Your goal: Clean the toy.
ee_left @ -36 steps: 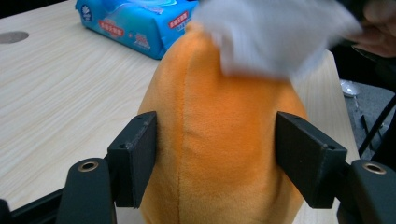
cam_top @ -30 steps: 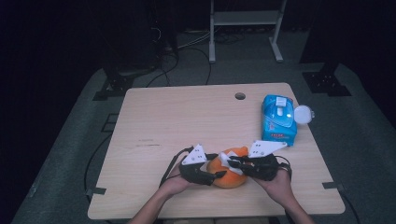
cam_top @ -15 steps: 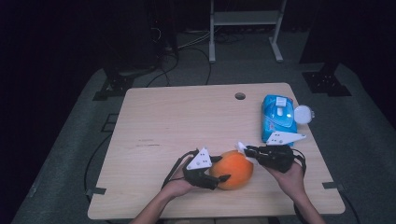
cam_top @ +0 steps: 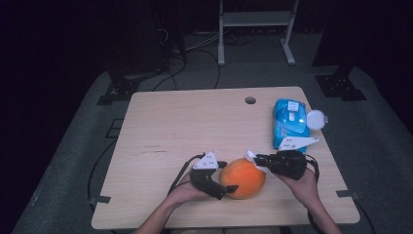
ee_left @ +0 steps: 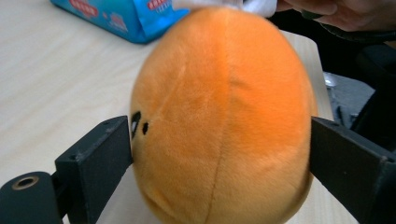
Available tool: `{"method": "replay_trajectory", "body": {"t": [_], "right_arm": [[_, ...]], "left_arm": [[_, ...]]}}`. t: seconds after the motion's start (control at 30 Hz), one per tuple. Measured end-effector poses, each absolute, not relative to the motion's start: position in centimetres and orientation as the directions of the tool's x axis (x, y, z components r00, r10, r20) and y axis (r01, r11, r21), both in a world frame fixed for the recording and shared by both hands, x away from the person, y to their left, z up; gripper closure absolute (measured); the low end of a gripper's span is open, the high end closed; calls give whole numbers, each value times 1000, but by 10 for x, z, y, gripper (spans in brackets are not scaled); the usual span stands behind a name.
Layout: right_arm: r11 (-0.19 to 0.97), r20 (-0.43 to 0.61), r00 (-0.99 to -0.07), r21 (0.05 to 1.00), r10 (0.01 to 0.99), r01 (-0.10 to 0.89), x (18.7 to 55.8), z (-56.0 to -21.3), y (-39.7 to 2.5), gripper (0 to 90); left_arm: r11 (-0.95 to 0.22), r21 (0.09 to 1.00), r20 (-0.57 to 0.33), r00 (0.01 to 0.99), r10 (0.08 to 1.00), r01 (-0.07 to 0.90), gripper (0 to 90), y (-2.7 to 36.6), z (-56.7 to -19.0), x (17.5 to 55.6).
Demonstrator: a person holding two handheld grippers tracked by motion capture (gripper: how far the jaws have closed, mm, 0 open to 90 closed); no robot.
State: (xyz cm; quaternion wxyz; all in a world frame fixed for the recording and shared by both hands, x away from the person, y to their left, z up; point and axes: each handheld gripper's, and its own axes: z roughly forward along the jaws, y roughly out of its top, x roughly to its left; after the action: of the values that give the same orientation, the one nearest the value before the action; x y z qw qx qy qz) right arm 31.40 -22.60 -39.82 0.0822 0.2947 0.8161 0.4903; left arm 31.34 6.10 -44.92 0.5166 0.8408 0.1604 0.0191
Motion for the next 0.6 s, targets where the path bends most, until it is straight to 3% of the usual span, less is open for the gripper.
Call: {"method": "replay_trajectory", "body": {"t": [0.13, 0.3, 0.4, 0.6], "right_arm": [[319, 172, -805, 856, 568, 408, 312, -394, -224, 812], [329, 137, -870, 889, 474, 319, 295, -379, -192, 813], [337, 120, -872, 890, 475, 306, 296, -380, -190, 814], [273, 202, -778, 860, 595, 431, 317, -399, -230, 814]], "left_arm": [[-431, 886, -41, 954, 297, 172, 288, 59, -440, 306], [-449, 893, 101, 954, 282, 38, 366, 46, -426, 287], [-435, 900, 109, 949, 295, 32, 391, 51, -421, 287], [-393, 916, 67, 938, 340, 77, 402, 63, -419, 296]]}}
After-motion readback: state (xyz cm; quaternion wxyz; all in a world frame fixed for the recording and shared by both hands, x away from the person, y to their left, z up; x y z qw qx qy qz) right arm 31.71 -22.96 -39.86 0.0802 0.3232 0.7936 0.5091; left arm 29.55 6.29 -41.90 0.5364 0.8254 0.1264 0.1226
